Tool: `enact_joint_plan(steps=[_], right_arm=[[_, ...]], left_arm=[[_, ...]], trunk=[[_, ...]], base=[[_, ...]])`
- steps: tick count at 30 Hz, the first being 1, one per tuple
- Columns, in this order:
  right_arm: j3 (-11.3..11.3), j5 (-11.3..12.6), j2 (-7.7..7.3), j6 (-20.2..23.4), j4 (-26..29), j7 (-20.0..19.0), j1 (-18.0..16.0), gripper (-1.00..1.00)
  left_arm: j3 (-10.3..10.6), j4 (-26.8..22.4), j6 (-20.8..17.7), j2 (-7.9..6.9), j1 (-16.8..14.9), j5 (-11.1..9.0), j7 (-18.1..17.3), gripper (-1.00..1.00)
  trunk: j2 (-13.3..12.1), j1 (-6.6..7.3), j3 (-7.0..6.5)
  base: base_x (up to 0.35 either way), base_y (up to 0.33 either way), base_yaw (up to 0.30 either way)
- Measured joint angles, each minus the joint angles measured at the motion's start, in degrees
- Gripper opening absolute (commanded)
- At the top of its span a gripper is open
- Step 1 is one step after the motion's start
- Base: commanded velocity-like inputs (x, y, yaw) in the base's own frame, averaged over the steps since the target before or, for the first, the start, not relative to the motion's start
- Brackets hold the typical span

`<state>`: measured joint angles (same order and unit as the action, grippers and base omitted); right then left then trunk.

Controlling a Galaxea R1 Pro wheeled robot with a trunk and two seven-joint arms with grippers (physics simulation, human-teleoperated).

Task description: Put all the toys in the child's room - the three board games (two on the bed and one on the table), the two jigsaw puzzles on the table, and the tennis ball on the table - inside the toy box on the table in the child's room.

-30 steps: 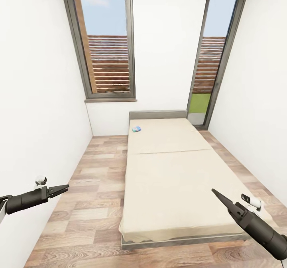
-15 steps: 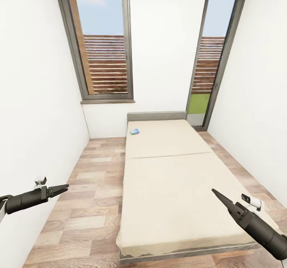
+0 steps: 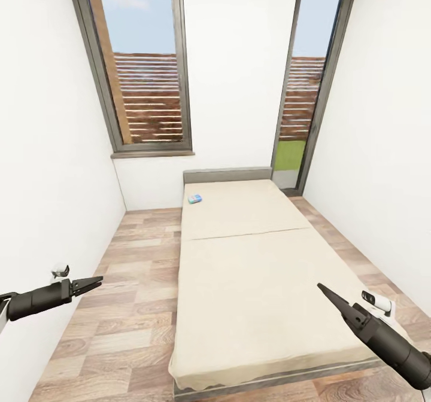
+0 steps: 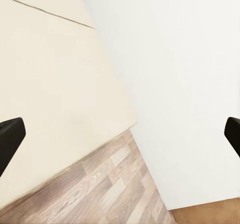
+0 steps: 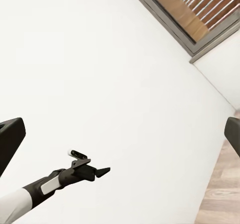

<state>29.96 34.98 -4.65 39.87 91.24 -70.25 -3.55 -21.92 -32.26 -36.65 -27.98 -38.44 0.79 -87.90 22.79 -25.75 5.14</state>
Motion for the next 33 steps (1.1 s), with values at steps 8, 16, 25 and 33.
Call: enact_joint_plan(steps=[8, 16, 25, 33], right_arm=[[-0.06, -0.03, 0.06, 0.03, -0.01, 0.51, 0.00, 1.00], [-0.02, 0.05, 0.05, 0.03, -0.03, 0.59, 0.01, 1.00], [-0.04, 0.05, 0.04, 0.11, -0.02, 0.60, 0.01, 1.00], [-0.05, 0.07, 0.03, 0.18, -0.02, 0.60, 0.02, 1.00]], left_arm=[[0.00, -0.01, 0.01, -0.19, 0.00, 0.00, 0.00, 1.00], [0.01, -0.01, -0.01, -0.08, -0.02, 0.00, 0.00, 1.00], [0.01, 0.01, -0.01, -0.16, -0.02, 0.00, 0.00, 1.00], [0.01, 0.00, -0.01, -0.11, -0.03, 0.00, -0.01, 1.00]], trunk=[[0.00, 0.00, 0.00], [0.01, 0.02, -0.02], [0.00, 0.01, -0.22], [0.00, 0.01, -0.43]], base=[[0.001, 0.034, -0.003], [0.108, 0.203, -0.071], [0.173, 0.204, -0.223], [0.052, 0.171, -0.261]])
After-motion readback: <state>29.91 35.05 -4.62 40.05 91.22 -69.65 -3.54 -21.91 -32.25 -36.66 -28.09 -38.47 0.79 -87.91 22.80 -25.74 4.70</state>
